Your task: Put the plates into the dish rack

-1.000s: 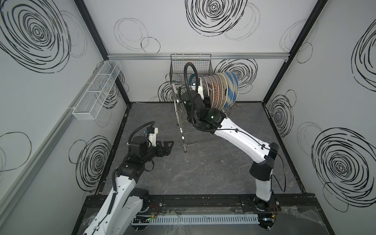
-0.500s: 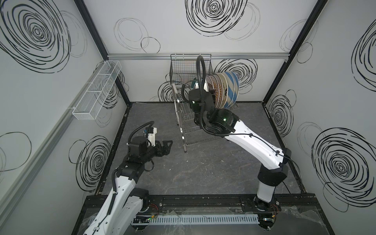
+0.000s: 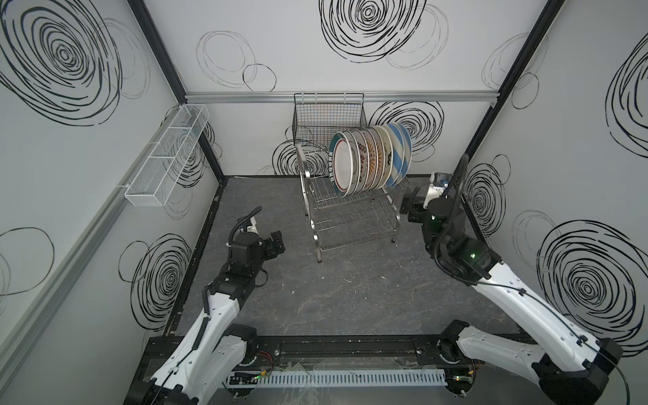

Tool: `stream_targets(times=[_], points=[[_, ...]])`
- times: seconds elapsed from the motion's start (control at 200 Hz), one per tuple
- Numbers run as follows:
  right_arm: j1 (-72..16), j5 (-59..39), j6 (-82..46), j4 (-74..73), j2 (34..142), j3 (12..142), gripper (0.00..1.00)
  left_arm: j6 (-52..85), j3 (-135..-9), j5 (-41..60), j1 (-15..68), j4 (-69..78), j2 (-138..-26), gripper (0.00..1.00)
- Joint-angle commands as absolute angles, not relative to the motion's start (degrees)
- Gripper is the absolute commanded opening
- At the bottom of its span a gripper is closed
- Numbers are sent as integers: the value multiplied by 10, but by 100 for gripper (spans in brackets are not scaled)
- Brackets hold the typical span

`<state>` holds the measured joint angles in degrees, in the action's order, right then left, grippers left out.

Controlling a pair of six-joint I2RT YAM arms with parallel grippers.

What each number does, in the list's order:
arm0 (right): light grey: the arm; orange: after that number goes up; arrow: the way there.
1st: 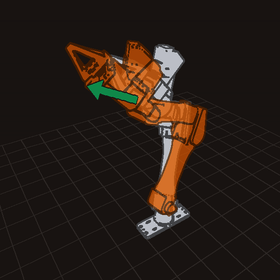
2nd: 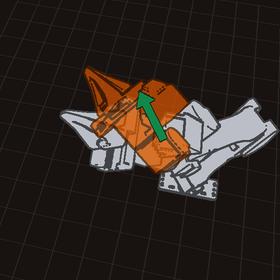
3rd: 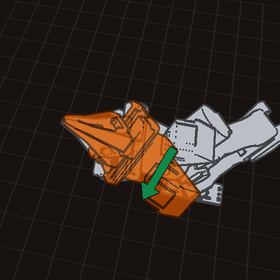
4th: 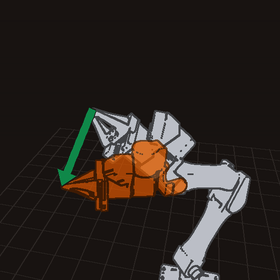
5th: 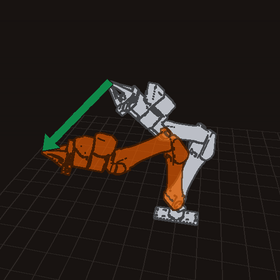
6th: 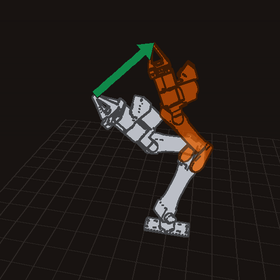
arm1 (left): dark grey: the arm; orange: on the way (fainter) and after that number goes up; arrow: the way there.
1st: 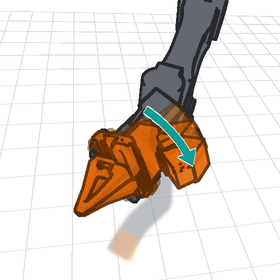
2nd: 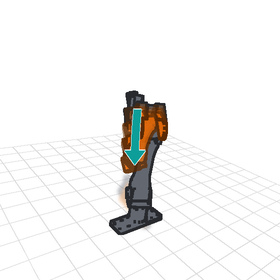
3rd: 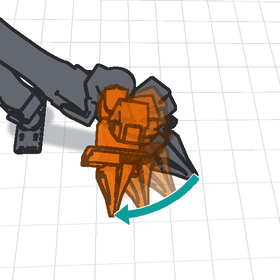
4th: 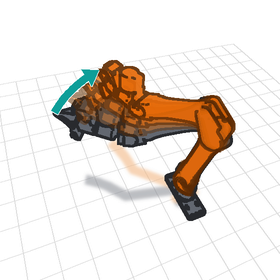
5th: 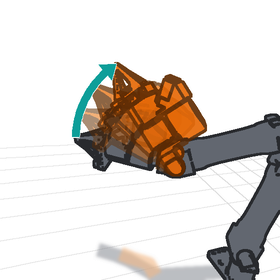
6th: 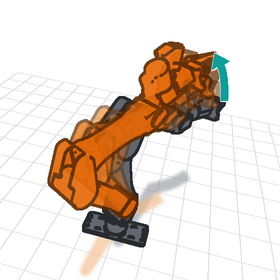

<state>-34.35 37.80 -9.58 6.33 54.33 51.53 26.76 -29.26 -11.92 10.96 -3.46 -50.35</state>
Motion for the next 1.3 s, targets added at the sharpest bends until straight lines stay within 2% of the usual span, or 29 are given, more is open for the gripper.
stream_targets(times=[0.0,0.05,0.12,0.185,0.245,0.32,0.415,0.61,0.73,0.805,0.88,0.976,1.081,1.291], points=[[-293,401,-52,-143,492,354,100,248,-261,-333,120,102,-550,96],[-251,415,-63,-205,475,277,100,219,-245,-370,117,137,-565,96],[-181,385,-92,-278,470,184,100,180,-203,-363,112,228,-581,96],[-124,341,-130,-383,485,101,100,166,-209,-362,106,236,-589,96],[-89,301,-99,-478,510,54,100,130,-183,-357,107,321,-591,96],[-68,333,-127,-491,546,66,100,73,-111,-316,104,509,-609,96],[-27,294,-123,-517,635,98,100,47,-54,-306,93,671,-673,96],[-14,235,-86,-632,812,133,100,-3,-80,-214,85,756,-768,96],[-19,212,-69,-610,832,156,100,-26,-70,-194,89,918,-890,96],[-14,178,-61,-639,824,135,100,-8,-74,-189,85,819,-839,96],[-12,150,-53,-677,821,113,100,-14,-78,-195,82,877,-876,96],[-17,147,-31,-803,868,77,100,3,-92,-189,75,806,-852,96],[-12,140,-51,-693,836,107,100,0,-89,-183,72,832,-863,96],[5,108,-56,-684,843,117,100,11,-96,-165,59,816,-861,96]])
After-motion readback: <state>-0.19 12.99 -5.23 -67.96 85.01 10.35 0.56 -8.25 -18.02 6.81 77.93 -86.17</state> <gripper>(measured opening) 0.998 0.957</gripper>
